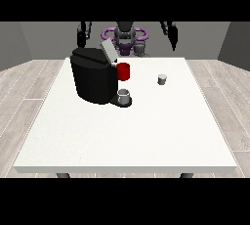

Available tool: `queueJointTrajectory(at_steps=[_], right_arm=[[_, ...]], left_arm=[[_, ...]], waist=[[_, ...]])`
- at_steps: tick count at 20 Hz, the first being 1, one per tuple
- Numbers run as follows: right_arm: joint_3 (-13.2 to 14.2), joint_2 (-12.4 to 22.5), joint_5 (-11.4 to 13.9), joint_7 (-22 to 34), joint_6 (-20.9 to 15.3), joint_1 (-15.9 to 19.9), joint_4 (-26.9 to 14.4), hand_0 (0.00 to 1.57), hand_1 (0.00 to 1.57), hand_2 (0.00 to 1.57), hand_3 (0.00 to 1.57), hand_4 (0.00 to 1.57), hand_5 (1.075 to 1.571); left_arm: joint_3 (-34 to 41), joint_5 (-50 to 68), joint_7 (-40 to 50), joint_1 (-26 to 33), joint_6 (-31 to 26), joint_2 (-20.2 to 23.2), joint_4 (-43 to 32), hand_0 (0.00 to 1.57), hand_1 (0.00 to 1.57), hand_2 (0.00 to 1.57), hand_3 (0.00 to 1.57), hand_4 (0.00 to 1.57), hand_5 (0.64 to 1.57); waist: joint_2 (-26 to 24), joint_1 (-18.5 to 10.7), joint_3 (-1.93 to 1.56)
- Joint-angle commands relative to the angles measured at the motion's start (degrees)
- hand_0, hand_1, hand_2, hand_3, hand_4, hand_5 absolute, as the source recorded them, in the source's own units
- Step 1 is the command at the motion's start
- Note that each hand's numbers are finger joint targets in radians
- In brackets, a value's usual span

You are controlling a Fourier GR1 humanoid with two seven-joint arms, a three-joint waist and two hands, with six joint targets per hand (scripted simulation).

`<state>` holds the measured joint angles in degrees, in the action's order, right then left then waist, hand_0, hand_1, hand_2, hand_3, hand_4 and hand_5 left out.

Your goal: Insert the coffee pod into the coffee machine and close the lid

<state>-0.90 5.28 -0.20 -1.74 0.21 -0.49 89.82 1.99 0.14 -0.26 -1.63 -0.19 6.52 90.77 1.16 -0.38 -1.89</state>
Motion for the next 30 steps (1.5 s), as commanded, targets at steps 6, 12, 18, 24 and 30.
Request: queueJointTrajectory(at_steps=[6,12,18,24,30], right_arm=[[-0.42,0.52,0.82,1.46,0.88,-1.74,-0.47,0.00,0.00,0.00,0.00,0.13,1.571],[3.24,-5.03,0.28,-4.70,-7.37,0.02,-0.32,0.00,0.00,0.00,0.00,0.14,1.571],[-1.48,-5.21,0.26,-4.33,-8.66,1.93,2.35,0.00,0.00,0.00,0.00,0.18,1.571],[0.22,-4.10,-0.94,-3.99,-4.69,1.69,2.35,0.00,0.00,0.00,0.00,0.19,1.571],[1.33,-2.59,-2.82,-2.61,-3.24,4.91,2.27,0.00,0.00,0.00,0.00,0.26,1.571]], left_arm=[[0.56,2.45,-15.72,3.30,-5.54,-0.66,-4.74,0.00,0.00,0.00,0.00,0.31,1.571],[2.20,-3.35,-8.79,-1.30,-7.30,8.33,-5.25,0.00,0.00,0.00,0.00,0.00,1.571],[7.39,-1.90,-7.32,-10.71,-8.87,11.78,-17.06,0.00,0.00,0.00,0.00,0.00,1.571],[6.78,-5.46,-4.11,-15.38,-8.18,12.63,-24.91,0.00,0.00,0.00,0.00,0.00,1.571],[9.08,-6.91,-8.80,-19.82,-8.33,15.24,-34.93,0.00,0.00,0.00,0.00,0.00,1.571]], waist=[[-0.85,0.98,1.93],[-0.63,2.94,1.89],[4.34,7.38,1.92],[4.58,8.87,1.90],[9.03,9.77,1.91]])
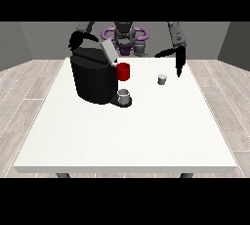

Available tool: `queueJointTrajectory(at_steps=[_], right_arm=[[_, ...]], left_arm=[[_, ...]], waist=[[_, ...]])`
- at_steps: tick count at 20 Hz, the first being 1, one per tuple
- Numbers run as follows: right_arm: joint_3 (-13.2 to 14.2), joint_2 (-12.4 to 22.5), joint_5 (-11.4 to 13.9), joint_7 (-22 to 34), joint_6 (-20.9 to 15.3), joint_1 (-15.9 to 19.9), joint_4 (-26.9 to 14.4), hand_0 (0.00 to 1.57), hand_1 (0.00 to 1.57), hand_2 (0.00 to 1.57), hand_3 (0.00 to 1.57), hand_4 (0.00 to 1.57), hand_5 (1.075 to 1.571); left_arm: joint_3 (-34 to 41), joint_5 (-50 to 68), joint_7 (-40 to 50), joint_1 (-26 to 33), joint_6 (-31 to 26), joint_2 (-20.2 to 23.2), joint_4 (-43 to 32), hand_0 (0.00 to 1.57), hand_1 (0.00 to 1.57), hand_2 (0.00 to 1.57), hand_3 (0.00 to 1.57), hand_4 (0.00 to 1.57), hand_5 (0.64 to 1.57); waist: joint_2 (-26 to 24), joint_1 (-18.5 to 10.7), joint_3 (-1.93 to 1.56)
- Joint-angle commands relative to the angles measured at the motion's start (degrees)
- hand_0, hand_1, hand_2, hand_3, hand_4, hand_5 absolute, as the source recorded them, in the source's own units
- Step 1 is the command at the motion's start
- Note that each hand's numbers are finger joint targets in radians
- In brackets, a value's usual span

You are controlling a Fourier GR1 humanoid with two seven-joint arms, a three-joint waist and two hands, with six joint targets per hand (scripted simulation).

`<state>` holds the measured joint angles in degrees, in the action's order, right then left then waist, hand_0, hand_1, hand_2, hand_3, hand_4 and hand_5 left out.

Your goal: Insert the coffee pod into the coffee machine and close the lid

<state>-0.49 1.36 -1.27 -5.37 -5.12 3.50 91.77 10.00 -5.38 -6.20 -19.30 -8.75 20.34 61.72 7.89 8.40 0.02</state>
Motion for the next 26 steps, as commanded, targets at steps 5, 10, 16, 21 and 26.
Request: queueJointTrajectory(at_steps=[5,10,16,21,26], right_arm=[[3.75,0.77,-0.79,-0.42,-1.11,6.24,-5.42,0.00,0.00,0.00,0.00,0.36,1.571],[1.62,0.16,0.98,1.13,-2.66,3.69,-7.30,0.00,0.00,0.00,0.00,0.37,1.571],[0.75,0.84,3.50,4.10,-3.77,5.63,-8.96,0.00,0.00,0.00,0.00,0.42,1.571],[1.09,-0.01,3.17,4.03,-5.21,7.49,-9.43,0.00,0.00,0.00,0.00,0.39,1.571],[0.75,-1.08,2.64,1.07,-4.60,4.85,-10.91,0.00,0.00,0.00,0.00,0.43,1.571]], left_arm=[[-2.09,-5.54,0.73,-6.03,1.36,0.86,-8.01,0.00,0.00,0.00,0.00,0.00,1.571],[-6.30,-10.84,-0.98,-5.62,3.56,-1.83,-10.40,0.00,0.00,0.37,0.00,0.00,1.571],[-5.93,-13.99,-0.48,-7.60,5.99,-1.98,-16.60,0.70,0.70,0.78,0.43,0.00,1.571],[-6.93,-17.82,-3.43,-8.86,5.60,1.45,-20.40,0.63,0.63,0.76,0.49,0.00,1.571],[-8.14,-21.77,-4.31,-9.54,7.87,2.78,-22.08,0.55,0.55,0.70,0.45,0.00,1.571]], waist=[[3.01,-1.55,-0.02],[0.85,-1.32,-0.01],[-0.25,-1.77,0.00],[1.86,-0.93,0.00],[1.08,-0.73,-0.01]])
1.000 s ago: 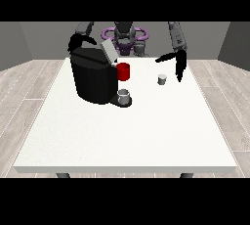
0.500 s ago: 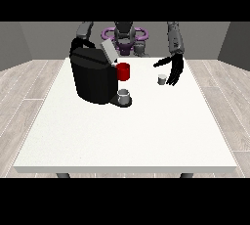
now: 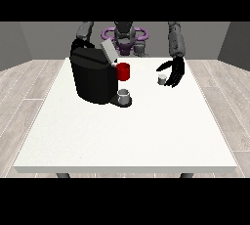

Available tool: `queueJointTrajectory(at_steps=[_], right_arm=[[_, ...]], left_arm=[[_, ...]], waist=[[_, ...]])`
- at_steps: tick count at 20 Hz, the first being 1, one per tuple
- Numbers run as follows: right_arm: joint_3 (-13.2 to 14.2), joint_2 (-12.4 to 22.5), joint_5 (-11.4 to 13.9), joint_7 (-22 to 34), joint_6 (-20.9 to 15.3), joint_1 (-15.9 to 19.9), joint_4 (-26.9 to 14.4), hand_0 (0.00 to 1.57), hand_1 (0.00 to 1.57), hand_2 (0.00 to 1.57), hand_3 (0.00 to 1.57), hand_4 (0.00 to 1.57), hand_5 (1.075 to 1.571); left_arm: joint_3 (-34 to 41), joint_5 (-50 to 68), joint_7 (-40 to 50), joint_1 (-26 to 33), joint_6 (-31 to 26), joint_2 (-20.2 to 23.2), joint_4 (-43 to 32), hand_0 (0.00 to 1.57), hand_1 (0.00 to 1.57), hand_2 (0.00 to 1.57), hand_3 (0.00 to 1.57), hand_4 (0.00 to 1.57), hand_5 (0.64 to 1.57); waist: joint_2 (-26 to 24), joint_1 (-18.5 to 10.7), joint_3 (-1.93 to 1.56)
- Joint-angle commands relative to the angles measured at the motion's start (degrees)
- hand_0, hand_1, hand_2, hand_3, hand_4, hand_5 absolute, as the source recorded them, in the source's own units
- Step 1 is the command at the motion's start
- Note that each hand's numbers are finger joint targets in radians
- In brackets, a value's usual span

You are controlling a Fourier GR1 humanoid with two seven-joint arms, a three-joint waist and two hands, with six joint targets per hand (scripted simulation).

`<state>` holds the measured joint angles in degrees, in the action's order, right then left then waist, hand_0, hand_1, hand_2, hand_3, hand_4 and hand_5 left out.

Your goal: Insert the coffee pod into the coffee machine and close the lid

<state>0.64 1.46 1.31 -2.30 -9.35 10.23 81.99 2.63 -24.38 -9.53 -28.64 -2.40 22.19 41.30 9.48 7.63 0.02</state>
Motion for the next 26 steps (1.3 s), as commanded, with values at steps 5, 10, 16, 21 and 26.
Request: queueJointTrajectory(at_steps=[5,10,16,21,26], right_arm=[[0.24,0.44,-0.12,1.29,0.17,-0.07,1.12,0.00,0.00,0.00,0.00,0.52,1.571],[0.03,-1.08,0.97,1.28,-2.12,3.01,-0.02,0.00,0.00,0.00,0.00,0.52,1.571],[-1.40,-1.41,0.10,-0.45,-1.73,2.39,-0.40,0.00,0.00,0.00,0.00,0.51,1.571],[-0.74,-1.37,-0.87,-2.91,-1.05,-0.42,-1.20,0.00,0.00,0.00,0.00,0.43,1.571],[3.05,0.26,-2.96,-0.58,-0.31,2.48,-4.43,0.00,0.00,0.00,0.00,0.43,1.571]], left_arm=[[0.17,-5.32,-6.20,-0.71,9.96,-0.86,-4.91,0.72,0.72,0.85,0.62,0.15,1.571],[1.00,-6.56,-7.84,-4.37,11.10,-0.19,-7.37,0.82,0.82,0.97,0.74,0.39,1.571],[-1.48,-11.50,-3.66,-7.38,13.57,0.04,-9.29,0.90,0.90,1.01,0.78,0.31,1.571],[-0.55,-11.49,-9.68,-5.42,13.29,0.67,-10.32,1.23,1.23,1.36,1.31,0.47,1.571],[-2.40,-11.31,-9.60,-9.32,5.79,-0.06,-6.95,1.48,1.48,1.47,1.41,0.63,1.571]], waist=[[0.95,0.83,0.00],[2.92,0.17,0.00],[3.33,2.08,-0.03],[1.71,0.78,0.00],[-2.01,-0.41,-0.03]])
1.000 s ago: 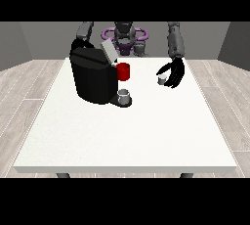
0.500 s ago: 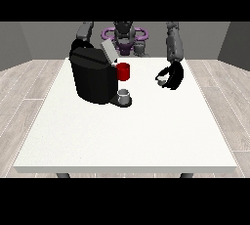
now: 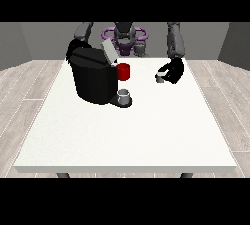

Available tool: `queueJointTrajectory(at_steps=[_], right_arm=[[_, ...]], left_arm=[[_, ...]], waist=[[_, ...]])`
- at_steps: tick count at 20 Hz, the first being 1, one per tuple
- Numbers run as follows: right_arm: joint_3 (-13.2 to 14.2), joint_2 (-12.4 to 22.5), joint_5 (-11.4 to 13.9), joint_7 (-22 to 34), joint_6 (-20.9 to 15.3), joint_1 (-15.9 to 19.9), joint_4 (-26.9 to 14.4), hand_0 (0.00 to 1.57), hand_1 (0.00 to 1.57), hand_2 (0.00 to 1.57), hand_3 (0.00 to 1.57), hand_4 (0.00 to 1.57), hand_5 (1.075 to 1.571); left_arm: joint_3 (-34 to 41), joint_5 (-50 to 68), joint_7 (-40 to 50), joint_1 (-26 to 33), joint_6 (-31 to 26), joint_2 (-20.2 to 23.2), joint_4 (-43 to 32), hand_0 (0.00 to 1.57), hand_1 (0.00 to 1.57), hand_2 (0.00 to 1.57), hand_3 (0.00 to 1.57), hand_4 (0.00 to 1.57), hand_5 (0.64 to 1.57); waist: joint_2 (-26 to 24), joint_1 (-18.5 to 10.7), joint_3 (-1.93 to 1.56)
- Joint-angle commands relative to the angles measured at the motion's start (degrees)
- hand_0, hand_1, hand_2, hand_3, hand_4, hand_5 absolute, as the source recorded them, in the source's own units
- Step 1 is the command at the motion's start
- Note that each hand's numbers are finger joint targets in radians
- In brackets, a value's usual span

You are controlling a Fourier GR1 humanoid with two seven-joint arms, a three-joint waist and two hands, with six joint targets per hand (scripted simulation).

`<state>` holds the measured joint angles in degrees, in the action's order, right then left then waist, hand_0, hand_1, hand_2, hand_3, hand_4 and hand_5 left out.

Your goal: Insert the coffee pod into the coffee machine and close the lid

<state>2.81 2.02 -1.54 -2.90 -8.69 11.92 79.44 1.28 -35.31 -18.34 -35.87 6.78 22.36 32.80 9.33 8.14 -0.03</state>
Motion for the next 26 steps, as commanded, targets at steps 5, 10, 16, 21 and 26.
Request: queueJointTrajectory(at_steps=[5,10,16,21,26], right_arm=[[1.10,0.55,-1.51,1.05,1.54,0.18,-4.17,0.00,0.00,0.00,0.00,0.46,1.571],[-0.77,-1.94,0.45,-4.09,-2.46,1.06,-7.43,0.00,0.00,0.00,0.00,0.47,1.571],[1.89,2.08,-2.26,-1.63,3.49,3.45,-7.19,0.00,0.00,0.00,0.00,0.49,1.571],[0.74,-0.42,-1.41,-4.64,1.89,4.00,-7.76,0.00,0.00,0.00,0.00,0.50,1.571],[0.13,0.17,-1.79,-1.44,2.78,7.23,-5.45,0.00,0.00,0.00,0.00,0.52,1.571]], left_arm=[[-0.98,-0.20,2.77,-6.18,-6.46,-1.32,3.91,1.32,1.32,1.38,1.35,0.58,1.571],[-0.15,1.00,0.51,-12.27,-14.33,3.21,6.21,1.23,1.23,1.32,1.29,0.57,1.571],[1.54,0.80,4.44,-15.04,-13.44,1.84,7.10,1.25,1.25,1.33,1.29,0.56,1.571],[2.65,0.14,6.84,-19.99,-13.26,3.03,7.67,1.26,1.26,1.33,1.28,0.54,1.571],[5.20,1.86,12.34,-25.64,-15.46,2.75,6.08,1.27,1.27,1.31,1.24,0.51,1.571]], waist=[[-3.99,-0.17,0.02],[-2.23,-1.28,0.01],[-2.11,1.12,0.02],[-0.23,2.61,0.01],[0.10,5.26,0.01]])
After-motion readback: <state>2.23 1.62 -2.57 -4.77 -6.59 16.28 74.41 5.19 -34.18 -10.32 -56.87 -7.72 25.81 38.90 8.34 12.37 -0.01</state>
